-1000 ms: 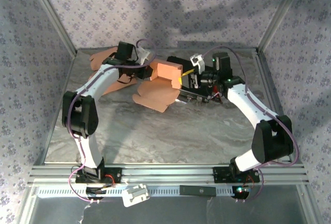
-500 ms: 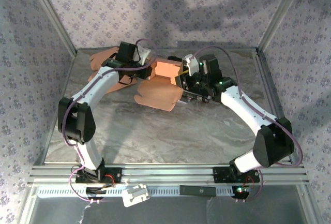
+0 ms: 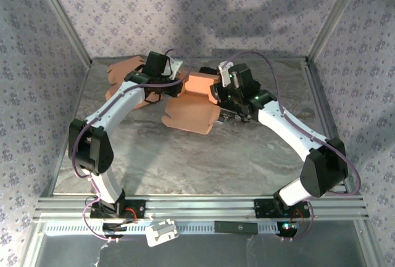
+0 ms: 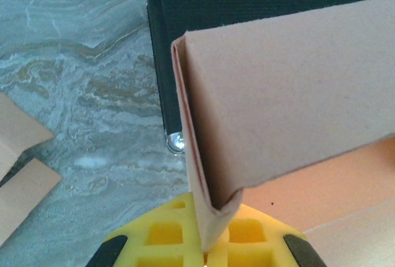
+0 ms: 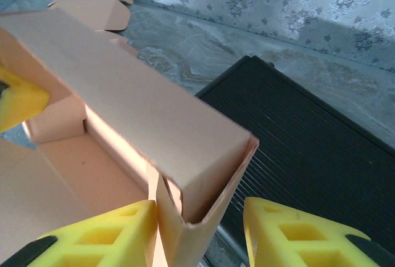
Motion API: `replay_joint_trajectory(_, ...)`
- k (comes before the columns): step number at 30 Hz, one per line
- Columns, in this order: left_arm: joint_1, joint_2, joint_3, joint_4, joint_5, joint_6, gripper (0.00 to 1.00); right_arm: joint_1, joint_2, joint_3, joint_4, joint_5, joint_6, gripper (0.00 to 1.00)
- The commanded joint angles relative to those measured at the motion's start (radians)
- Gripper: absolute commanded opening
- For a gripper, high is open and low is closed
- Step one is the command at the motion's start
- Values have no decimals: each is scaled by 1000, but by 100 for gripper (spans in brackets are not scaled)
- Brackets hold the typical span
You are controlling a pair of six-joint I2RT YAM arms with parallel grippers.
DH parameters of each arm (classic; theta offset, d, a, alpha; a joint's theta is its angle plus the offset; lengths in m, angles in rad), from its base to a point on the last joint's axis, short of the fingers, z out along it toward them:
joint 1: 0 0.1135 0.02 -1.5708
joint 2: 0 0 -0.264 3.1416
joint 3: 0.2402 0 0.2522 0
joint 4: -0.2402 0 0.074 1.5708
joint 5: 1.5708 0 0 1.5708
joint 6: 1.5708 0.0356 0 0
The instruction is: Fold the paper box
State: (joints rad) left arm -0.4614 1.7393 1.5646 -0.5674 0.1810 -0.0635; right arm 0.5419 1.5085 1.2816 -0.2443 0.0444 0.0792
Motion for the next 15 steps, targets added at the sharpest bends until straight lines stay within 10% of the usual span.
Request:
replay_joint_trajectory(1,-34,-43,52,-52,-88,-57,0,25,35,56,-26,89,34,42)
replay_joint_trajectory(15,-64,-52,74,-125,-172,-185,0,64,76,58,-26,164,90,39)
